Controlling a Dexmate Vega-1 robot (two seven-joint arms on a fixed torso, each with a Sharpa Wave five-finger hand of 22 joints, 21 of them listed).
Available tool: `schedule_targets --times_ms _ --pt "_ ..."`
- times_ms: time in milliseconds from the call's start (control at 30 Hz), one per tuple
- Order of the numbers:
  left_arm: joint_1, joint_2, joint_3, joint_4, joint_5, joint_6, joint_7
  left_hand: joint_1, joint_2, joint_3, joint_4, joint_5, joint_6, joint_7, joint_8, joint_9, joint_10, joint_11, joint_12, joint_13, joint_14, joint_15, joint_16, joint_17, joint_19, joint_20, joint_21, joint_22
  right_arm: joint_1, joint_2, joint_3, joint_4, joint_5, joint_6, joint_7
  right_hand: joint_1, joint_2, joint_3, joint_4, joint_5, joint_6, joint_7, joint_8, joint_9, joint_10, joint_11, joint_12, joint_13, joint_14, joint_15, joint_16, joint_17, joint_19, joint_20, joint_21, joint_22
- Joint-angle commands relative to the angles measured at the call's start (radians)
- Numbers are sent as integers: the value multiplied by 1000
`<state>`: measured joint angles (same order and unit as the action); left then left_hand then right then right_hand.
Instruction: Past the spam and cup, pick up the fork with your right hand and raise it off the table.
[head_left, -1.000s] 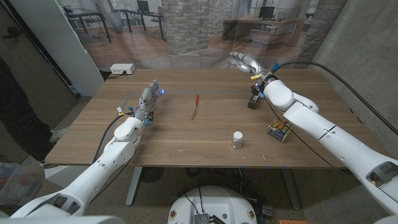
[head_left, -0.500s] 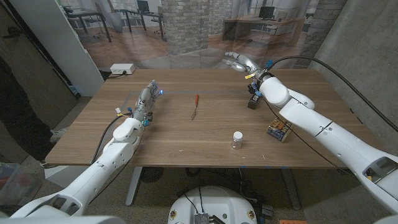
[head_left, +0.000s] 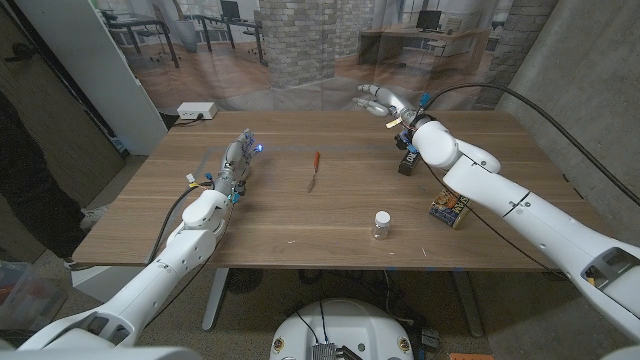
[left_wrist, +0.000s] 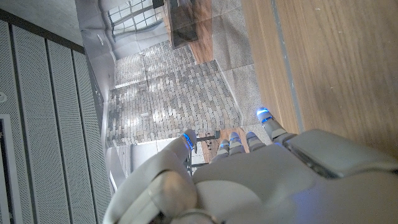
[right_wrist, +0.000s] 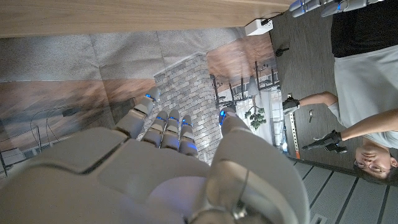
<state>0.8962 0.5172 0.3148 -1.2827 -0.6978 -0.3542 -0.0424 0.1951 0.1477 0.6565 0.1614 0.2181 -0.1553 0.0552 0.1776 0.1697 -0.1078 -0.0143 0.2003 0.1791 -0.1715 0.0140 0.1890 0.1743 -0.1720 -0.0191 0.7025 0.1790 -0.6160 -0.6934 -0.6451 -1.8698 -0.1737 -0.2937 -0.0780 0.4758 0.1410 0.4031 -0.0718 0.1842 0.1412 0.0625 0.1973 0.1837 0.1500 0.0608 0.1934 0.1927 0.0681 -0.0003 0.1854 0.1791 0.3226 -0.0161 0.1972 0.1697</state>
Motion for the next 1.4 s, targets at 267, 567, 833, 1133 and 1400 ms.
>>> schedule_targets --times_ms 267,567,833,1133,1400 --pt "26 8 -7 -26 -4 -2 11 -11 35 9 -1 -1 1 5 3 3 3 2 1 4 0 2 1 3 -79 5 -4 5 41 -6 -53 -41 -83 -84 82 17 -3 -1 -14 -1 -4 -3 -3 4 0 -7 5 4 7 -2 6 4 6 -2 4 4" --pt "34 10 -11 -30 -8 -6 10 -12 34 9 -1 -1 1 4 3 3 3 3 1 4 0 2 1 3 -79 5 -5 5 81 2 -108 -75 -156 -194 146 34 -2 4 -28 1 -9 -8 -3 4 -3 -10 4 3 7 -6 5 2 6 -4 3 4" --pt "38 11 -14 -29 -11 -9 6 -13 34 9 -2 -1 1 4 3 3 4 3 1 4 0 2 1 3 -78 4 -6 5 103 16 -148 -82 -217 -245 164 58 -4 5 -48 2 4 -2 4 6 24 0 13 3 39 -6 14 2 34 0 12 4" --pt "42 13 -17 -30 -13 -14 5 -14 34 10 -2 -2 0 4 3 3 4 4 1 4 0 3 1 3 -79 4 -7 5 132 31 -185 -74 -256 -273 207 60 -14 -6 -54 0 22 8 10 6 41 13 18 4 58 2 18 3 50 6 16 5" --pt "45 11 -18 -28 -14 -15 5 -15 34 11 -2 -2 0 5 2 3 3 2 1 4 0 2 0 3 -79 4 -8 5 154 46 -227 -76 -327 -324 231 40 -43 -37 -51 1 57 13 20 7 79 21 28 4 96 5 27 7 82 17 23 5"
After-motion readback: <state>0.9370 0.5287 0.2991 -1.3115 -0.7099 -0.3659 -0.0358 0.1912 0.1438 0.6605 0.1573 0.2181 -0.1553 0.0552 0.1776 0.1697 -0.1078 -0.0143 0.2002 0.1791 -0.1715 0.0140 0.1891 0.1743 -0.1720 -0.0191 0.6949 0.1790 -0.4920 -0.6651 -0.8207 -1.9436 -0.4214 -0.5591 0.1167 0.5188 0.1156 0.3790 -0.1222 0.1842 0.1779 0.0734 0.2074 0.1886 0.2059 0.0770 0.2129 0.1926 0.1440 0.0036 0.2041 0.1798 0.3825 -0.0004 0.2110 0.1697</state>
